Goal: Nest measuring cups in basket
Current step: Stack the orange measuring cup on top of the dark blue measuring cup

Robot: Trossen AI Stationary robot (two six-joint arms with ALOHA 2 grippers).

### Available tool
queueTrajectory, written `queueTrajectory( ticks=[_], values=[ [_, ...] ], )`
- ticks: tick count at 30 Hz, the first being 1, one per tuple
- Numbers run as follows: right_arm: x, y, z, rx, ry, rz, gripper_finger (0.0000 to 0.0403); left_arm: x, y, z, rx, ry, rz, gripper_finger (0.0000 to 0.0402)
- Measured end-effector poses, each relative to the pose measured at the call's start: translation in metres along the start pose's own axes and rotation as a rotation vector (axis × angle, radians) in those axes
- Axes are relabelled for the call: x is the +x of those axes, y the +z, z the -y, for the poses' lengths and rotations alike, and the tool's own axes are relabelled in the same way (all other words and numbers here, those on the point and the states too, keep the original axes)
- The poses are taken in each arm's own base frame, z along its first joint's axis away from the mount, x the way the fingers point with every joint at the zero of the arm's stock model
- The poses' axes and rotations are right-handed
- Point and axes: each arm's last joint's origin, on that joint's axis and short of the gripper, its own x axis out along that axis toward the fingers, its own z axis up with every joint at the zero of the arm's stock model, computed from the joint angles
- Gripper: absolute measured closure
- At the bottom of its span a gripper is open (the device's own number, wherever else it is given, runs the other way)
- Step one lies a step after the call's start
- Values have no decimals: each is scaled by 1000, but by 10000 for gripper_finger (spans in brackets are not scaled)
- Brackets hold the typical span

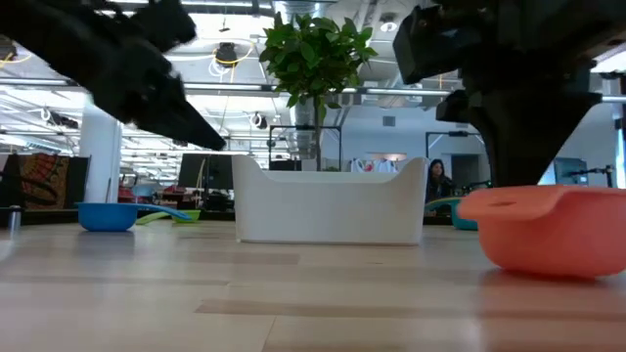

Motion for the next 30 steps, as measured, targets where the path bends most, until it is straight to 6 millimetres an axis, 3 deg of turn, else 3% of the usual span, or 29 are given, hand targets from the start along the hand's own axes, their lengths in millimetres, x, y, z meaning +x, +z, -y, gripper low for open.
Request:
queueTrajectory(
  ticks=[8,13,16,23,30],
  values=[
    [6,6,5,52,20,-6,356,13,4,-13,20,-13,-28,358],
    [6,6,5,93,21,-4,391,4,17,-19,62,-23,22,358],
    [6,4,5,115,15,-16,392,-4,28,-25,63,-20,65,358],
    [5,1,1,139,19,-36,356,-21,47,-41,56,8,146,358],
    [5,4,-1,113,33,4,299,-17,54,-57,49,64,157,358]
  ],
)
